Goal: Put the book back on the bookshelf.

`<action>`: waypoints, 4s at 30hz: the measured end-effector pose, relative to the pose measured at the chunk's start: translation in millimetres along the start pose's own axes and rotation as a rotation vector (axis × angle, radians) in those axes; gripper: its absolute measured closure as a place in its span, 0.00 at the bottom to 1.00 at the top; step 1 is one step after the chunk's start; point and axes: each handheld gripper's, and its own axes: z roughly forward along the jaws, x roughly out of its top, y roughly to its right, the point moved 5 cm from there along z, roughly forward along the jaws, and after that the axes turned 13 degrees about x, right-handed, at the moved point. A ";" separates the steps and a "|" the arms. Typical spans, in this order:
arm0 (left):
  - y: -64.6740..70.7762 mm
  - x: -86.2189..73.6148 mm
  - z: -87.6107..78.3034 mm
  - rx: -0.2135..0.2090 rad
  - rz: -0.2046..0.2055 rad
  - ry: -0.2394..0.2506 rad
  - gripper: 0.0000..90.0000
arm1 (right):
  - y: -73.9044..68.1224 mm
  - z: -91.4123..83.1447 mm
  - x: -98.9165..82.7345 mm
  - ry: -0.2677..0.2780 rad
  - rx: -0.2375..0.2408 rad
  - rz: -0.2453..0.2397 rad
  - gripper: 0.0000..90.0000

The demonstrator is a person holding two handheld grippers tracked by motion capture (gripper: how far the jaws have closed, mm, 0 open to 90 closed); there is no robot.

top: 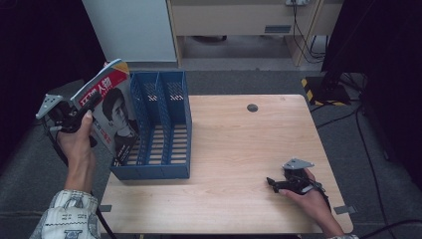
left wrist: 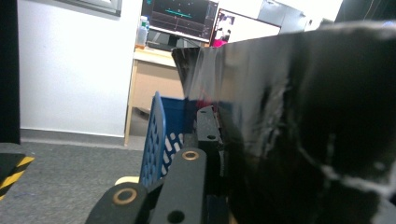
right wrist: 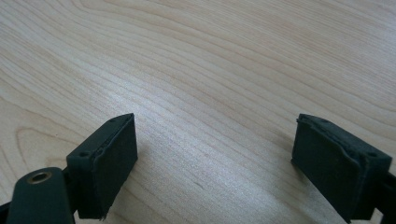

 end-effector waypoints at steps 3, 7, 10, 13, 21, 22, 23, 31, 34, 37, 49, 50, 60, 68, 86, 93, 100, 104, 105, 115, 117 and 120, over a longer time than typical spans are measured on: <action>-1.9 -3.8 0.2 0.005 -0.004 0.002 0.96 | 0.0 -0.1 -0.1 -0.001 0.001 -0.001 0.16; -2.7 -6.8 0.5 0.013 0.001 0.005 0.96 | 0.0 0.0 0.0 -0.001 0.000 -0.001 0.16; -3.9 -10.7 1.4 0.019 -0.006 0.006 0.96 | 0.0 0.0 0.0 -0.001 0.001 -0.001 0.16; -3.4 -15.0 3.0 0.019 -0.003 0.002 0.96 | 0.0 0.0 0.0 0.000 0.000 0.000 0.16; -3.7 -25.3 5.9 0.029 0.010 -0.009 0.96 | 0.0 0.0 0.0 0.000 0.000 0.000 0.16; -4.0 -26.6 5.9 0.034 0.011 -0.008 0.96 | 0.0 0.0 0.0 0.000 0.000 0.000 0.16; -4.4 -27.8 6.0 0.037 0.011 -0.007 0.96 | 0.0 0.0 0.0 0.000 0.000 0.000 0.16; -6.3 -36.4 8.4 0.044 0.008 -0.015 0.96 | -0.1 0.0 -0.1 -0.001 0.001 0.000 0.16; -7.2 -38.0 8.5 0.044 0.007 -0.016 0.96 | 0.0 0.0 0.0 0.000 0.000 0.000 0.16; -8.9 -40.4 8.4 0.044 0.003 -0.019 0.96 | -0.1 0.0 0.0 0.000 0.000 0.001 0.16; -13.6 -46.0 8.1 0.056 0.003 -0.019 0.96 | 0.0 0.0 0.0 0.000 0.000 0.000 0.16; -13.9 -46.4 8.0 0.057 0.003 -0.019 0.96 | 0.0 0.0 0.0 0.000 0.000 0.000 0.16; -19.4 -49.5 7.2 0.073 -0.003 -0.025 0.95 | 0.0 0.0 0.0 0.000 0.000 0.000 0.16; -21.7 -54.2 8.3 0.080 -0.010 -0.036 0.95 | 0.0 0.0 0.0 0.001 0.000 0.000 0.16; -22.4 -61.8 9.0 0.086 -0.014 -0.076 0.94 | -0.1 0.0 0.0 0.000 0.000 0.000 0.16; -21.8 -62.0 9.2 0.091 -0.017 -0.090 0.93 | 0.0 0.0 0.0 0.000 0.000 -0.002 0.16; -18.0 -57.8 9.3 0.126 0.015 -0.112 0.85 | 0.0 0.0 -0.1 0.000 0.000 -0.001 0.16; -17.0 -51.1 9.8 0.134 0.023 -0.107 0.82 | 0.0 0.0 -0.1 0.000 0.000 -0.002 0.16; -17.3 -48.9 10.1 0.135 0.024 -0.107 0.82 | -0.1 0.0 0.0 0.000 0.000 0.000 0.16; -16.0 -39.5 15.8 0.124 0.049 -0.138 0.85 | -0.2 0.1 -0.1 0.000 0.002 -0.002 0.16; -16.1 -39.5 16.4 0.118 0.049 -0.152 0.93 | -0.2 0.1 -0.1 0.000 0.003 -0.002 0.16; -17.2 -38.2 15.9 0.127 0.039 -0.173 0.96 | -0.5 0.1 -0.1 0.000 0.004 0.000 0.16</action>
